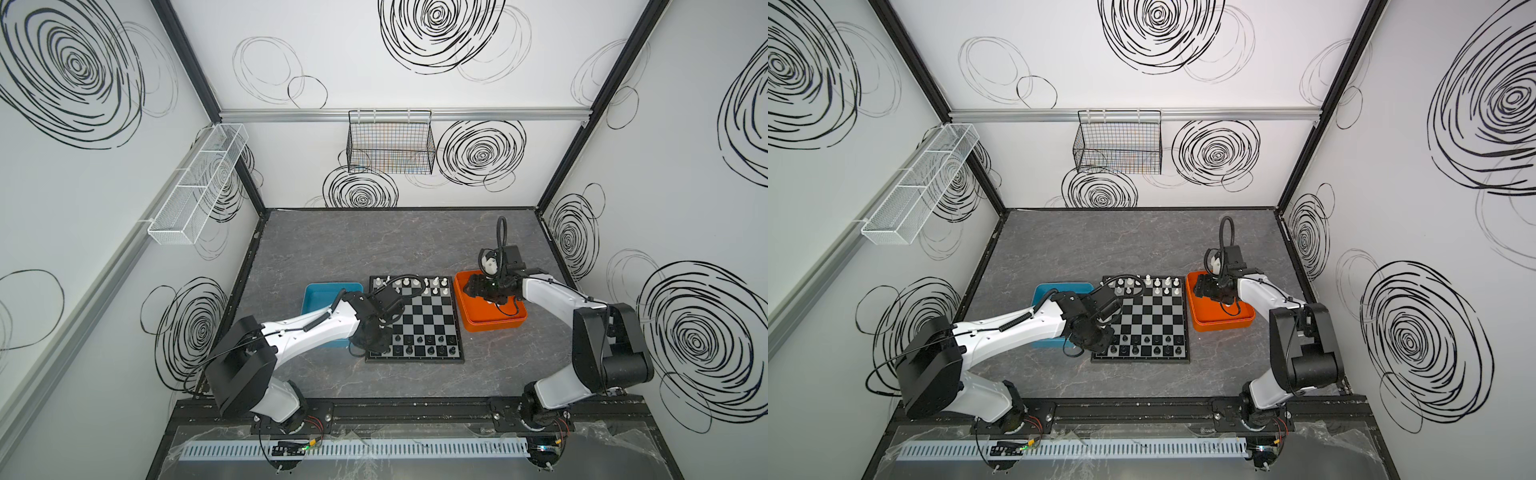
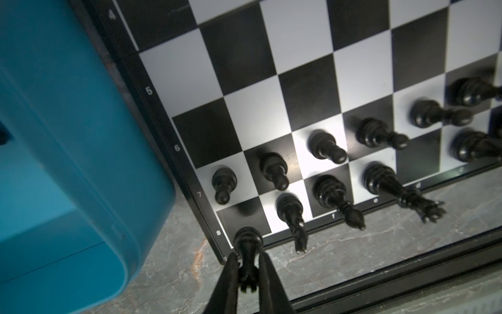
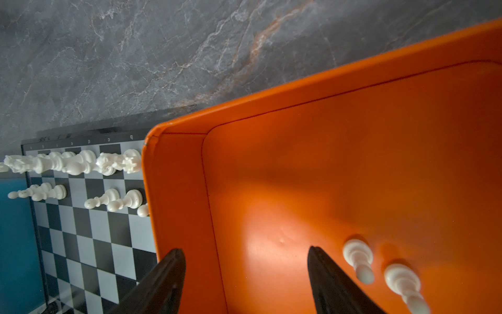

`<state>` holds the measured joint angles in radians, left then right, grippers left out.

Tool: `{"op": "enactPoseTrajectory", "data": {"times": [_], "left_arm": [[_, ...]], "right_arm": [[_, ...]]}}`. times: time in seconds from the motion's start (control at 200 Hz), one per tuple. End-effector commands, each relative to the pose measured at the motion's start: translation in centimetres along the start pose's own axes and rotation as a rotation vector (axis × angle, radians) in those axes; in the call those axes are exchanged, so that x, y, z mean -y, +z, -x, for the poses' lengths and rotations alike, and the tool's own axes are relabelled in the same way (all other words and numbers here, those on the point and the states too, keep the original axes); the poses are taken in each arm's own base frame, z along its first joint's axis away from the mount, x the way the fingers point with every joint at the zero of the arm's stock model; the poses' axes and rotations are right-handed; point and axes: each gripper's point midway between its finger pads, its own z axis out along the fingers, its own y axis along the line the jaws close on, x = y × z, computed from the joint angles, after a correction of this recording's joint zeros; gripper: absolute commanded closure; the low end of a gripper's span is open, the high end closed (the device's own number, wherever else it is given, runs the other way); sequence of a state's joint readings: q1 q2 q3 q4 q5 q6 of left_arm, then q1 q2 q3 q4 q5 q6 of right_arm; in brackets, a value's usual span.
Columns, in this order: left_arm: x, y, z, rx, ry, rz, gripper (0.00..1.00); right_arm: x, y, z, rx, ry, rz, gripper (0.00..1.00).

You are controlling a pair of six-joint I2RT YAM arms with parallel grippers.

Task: Set up the chess pieces on the board
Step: 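Carry the black pawn with the left gripper to the board's black rows, then lower the black pawn onto the edge square and open the left gripper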

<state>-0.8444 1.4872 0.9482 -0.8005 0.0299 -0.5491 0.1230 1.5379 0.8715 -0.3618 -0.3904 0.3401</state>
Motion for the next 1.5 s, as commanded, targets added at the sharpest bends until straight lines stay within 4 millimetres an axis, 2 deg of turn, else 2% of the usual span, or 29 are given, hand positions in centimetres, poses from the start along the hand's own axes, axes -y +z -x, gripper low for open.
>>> {"op": "enactPoseTrajectory", "data": {"times": [0.0,0.886,0.966,1.081,1.161,1.496], "left_arm": [[0.2,0.7,-0.2,-0.008,-0.011,-0.005,0.82],[-0.4,2.1,-1.0,-0.032,-0.009,0.016,0.79],[-0.4,2.1,-0.9,-0.030,-0.011,0.014,0.76],[-0.2,1.9,-0.8,-0.025,-0.010,0.009,0.66],[-0.2,1.8,-0.8,-0.026,-0.012,0.007,0.63],[-0.3,0.4,-0.7,-0.014,-0.011,0.016,0.62]], "right_arm": [[0.2,-0.3,-0.2,0.000,0.000,-0.006,0.24],[0.6,0.3,-0.7,-0.020,0.004,-0.012,0.24],[0.6,0.3,-0.8,-0.020,0.004,-0.011,0.24],[0.6,0.3,-0.8,-0.020,0.004,-0.011,0.24],[0.6,0.3,-0.8,-0.022,0.004,-0.011,0.24],[0.5,0.3,-0.9,-0.023,0.005,-0.008,0.24]]}}
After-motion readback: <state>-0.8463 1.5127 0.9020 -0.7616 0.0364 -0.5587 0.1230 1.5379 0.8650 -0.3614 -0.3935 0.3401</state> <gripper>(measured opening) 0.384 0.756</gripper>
